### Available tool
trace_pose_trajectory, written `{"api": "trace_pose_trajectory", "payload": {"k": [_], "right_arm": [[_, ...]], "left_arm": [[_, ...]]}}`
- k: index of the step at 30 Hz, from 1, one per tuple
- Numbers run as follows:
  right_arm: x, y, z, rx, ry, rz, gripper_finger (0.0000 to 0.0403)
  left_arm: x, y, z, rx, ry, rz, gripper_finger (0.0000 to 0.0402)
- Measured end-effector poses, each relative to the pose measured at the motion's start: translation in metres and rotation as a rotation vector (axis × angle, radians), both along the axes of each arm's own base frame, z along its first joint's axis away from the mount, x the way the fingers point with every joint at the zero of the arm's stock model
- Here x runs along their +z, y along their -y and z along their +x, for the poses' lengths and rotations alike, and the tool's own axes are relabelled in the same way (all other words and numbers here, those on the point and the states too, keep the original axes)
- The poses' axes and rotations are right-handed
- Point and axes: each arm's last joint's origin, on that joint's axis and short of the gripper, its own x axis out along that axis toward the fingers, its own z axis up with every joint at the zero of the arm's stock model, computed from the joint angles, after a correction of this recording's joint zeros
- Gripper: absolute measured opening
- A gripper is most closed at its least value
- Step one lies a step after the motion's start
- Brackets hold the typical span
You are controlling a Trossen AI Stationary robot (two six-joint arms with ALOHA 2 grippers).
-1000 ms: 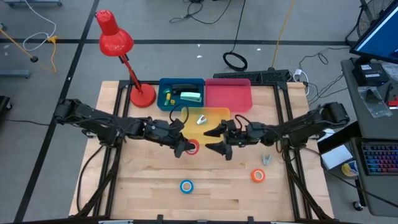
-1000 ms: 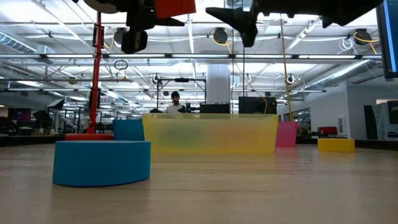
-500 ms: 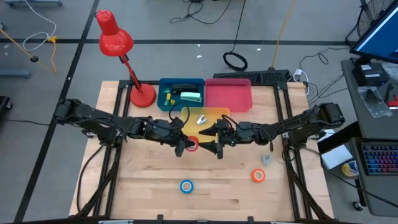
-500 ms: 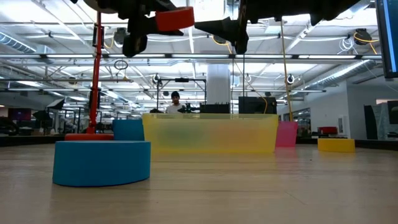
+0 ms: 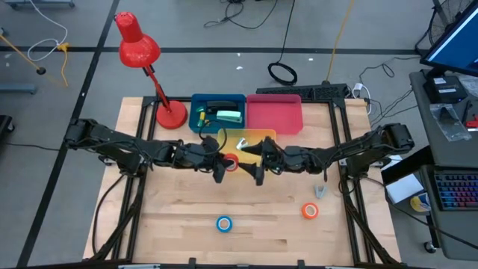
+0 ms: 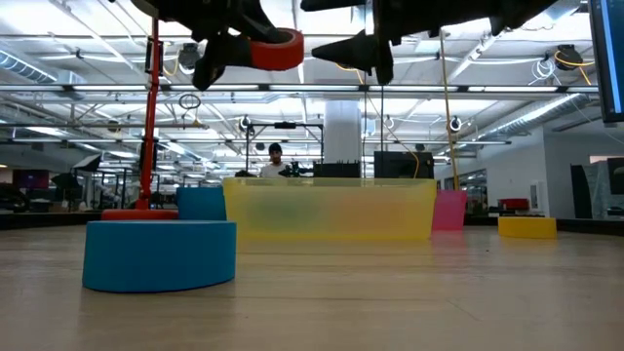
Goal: Pick and place Stapler, Stapler remover, tape
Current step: Put the red tape into the pink bin
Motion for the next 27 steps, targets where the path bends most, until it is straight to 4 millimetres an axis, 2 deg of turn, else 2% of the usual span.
{"api": "trace_pose_trajectory", "payload": {"k": [8,19,27], "right_arm": [[0.015,0.004,0.013,-0.046,-0.090,-0.085,0.0316],[0.003,0.009,0.021,-0.060,-0.175,-0.092,0.0314],[0.001,0.014,0.020,-0.092,-0.195,-0.073,0.0287]], "left_arm": [[0.000,-0.006,0.000,0.062,0.001,0.044,0.0092],[0.001,-0.010,0.000,0.105,0.000,0.070,0.0092],[0.004,-0.011,0.002,0.122,0.034,0.079,0.0092]]}}
